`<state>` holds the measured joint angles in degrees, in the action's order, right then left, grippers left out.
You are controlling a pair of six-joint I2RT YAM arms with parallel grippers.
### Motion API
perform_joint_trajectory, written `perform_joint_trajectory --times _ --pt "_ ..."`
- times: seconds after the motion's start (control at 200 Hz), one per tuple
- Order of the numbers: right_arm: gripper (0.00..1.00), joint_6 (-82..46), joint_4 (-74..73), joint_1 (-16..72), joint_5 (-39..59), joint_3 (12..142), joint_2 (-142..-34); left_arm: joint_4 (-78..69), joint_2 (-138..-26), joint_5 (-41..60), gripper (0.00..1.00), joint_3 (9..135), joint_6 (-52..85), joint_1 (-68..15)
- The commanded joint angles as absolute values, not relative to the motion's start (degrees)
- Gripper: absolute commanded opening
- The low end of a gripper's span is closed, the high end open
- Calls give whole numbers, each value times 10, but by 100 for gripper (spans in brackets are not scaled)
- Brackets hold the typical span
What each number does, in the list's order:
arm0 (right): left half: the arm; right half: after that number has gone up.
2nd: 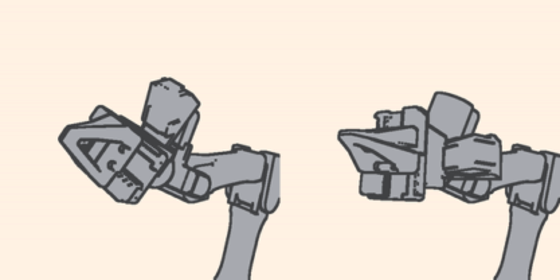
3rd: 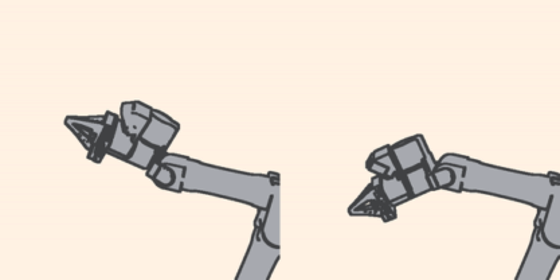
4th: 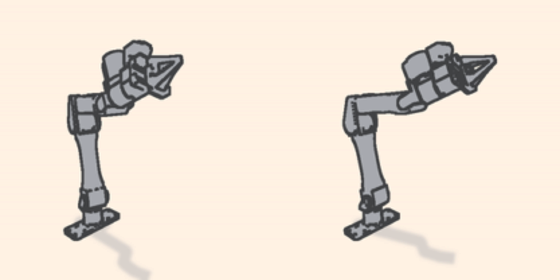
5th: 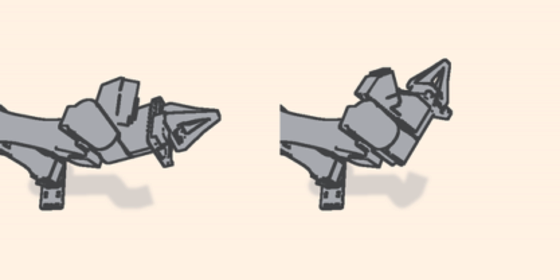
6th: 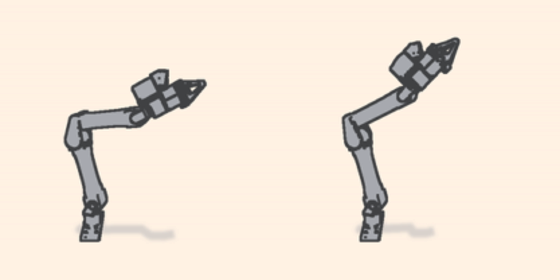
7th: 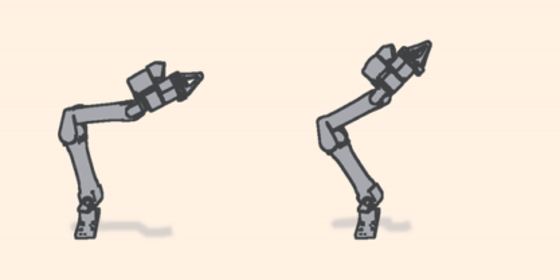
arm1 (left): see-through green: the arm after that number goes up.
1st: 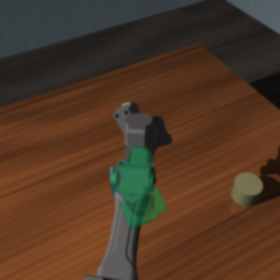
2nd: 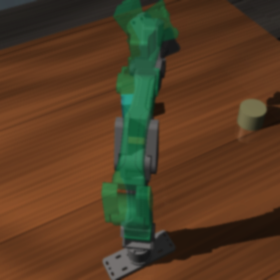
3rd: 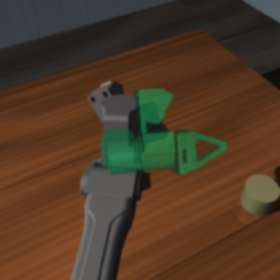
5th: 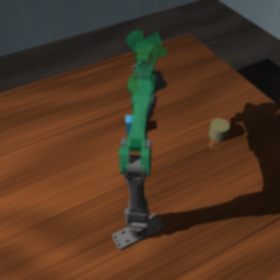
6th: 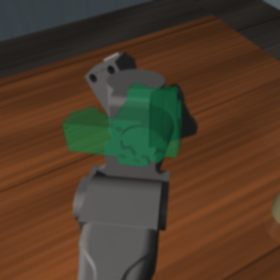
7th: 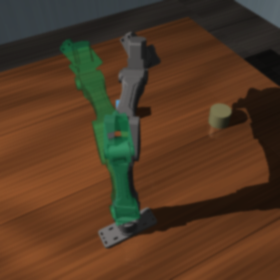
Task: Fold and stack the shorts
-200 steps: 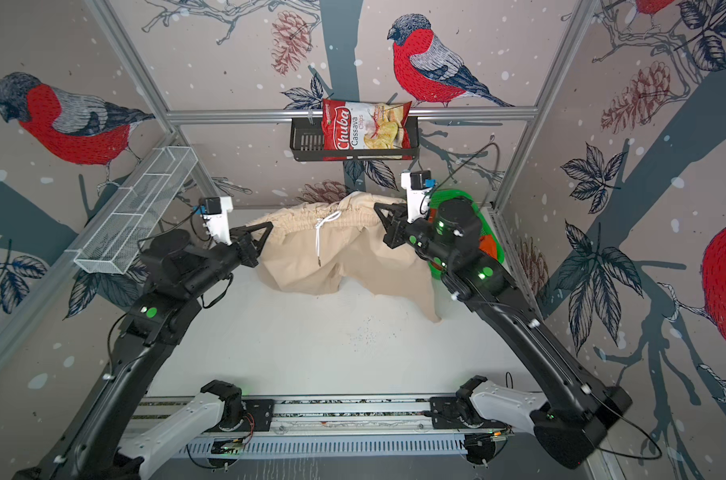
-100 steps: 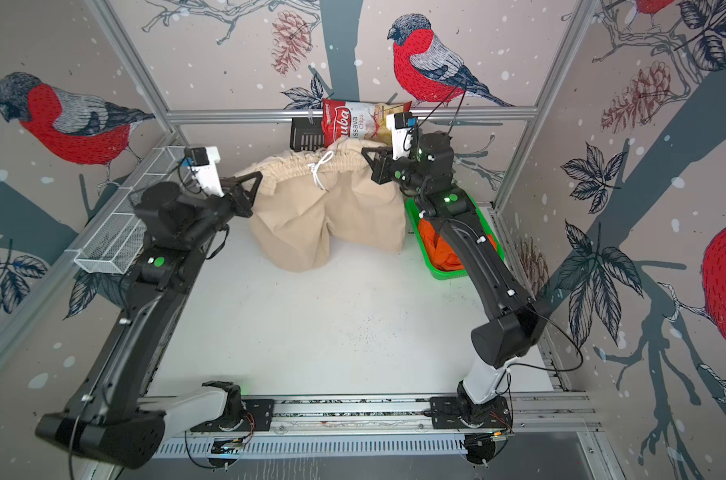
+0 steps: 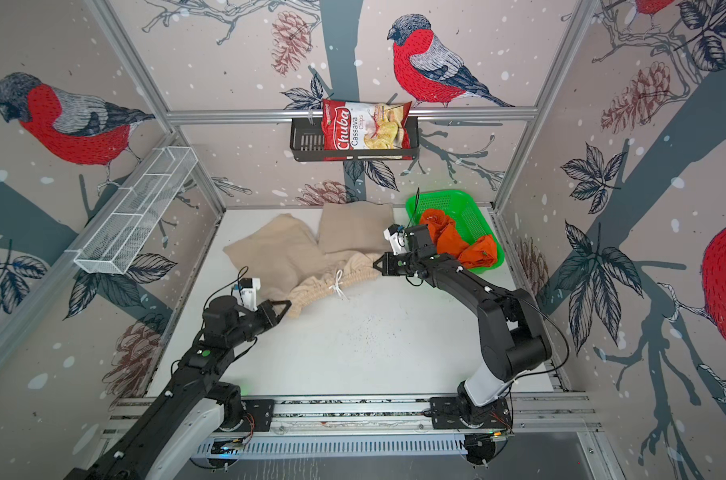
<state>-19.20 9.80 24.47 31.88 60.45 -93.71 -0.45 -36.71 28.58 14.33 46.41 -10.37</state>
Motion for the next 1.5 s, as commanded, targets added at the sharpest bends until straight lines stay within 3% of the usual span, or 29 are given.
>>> perform_joint_trajectory --times 0.0,0.07,0.15,0.195,0.265,0.505,0.815,1.116,1.266,1.496 --pt "16 -169 182 247 255 603 -946 24 -331 286 5 122 541 -105" --pt "28 -171 201 253 235 604 -943 75 -316 305 22 110 548 -105" --pt "62 -172 232 261 201 623 -934 106 -309 318 47 111 552 -108" --pt "70 -175 249 265 175 640 -924 112 -305 317 53 120 557 -111" --pt "70 -180 270 275 138 666 -901 142 -300 296 61 149 551 -111" --pt "66 -217 231 364 115 697 -871 143 -324 267 58 207 511 -111" --pt "62 -303 94 483 132 669 -1026 38 -425 269 57 187 496 -115" --pt "64 -264 103 407 79 596 -1058 -13 -452 241 55 136 517 -122" --pt "68 -189 152 335 52 649 -1045 2 -424 206 58 154 510 -122" --pt "68 -193 191 371 49 706 -941 -48 -443 180 58 159 509 -123"
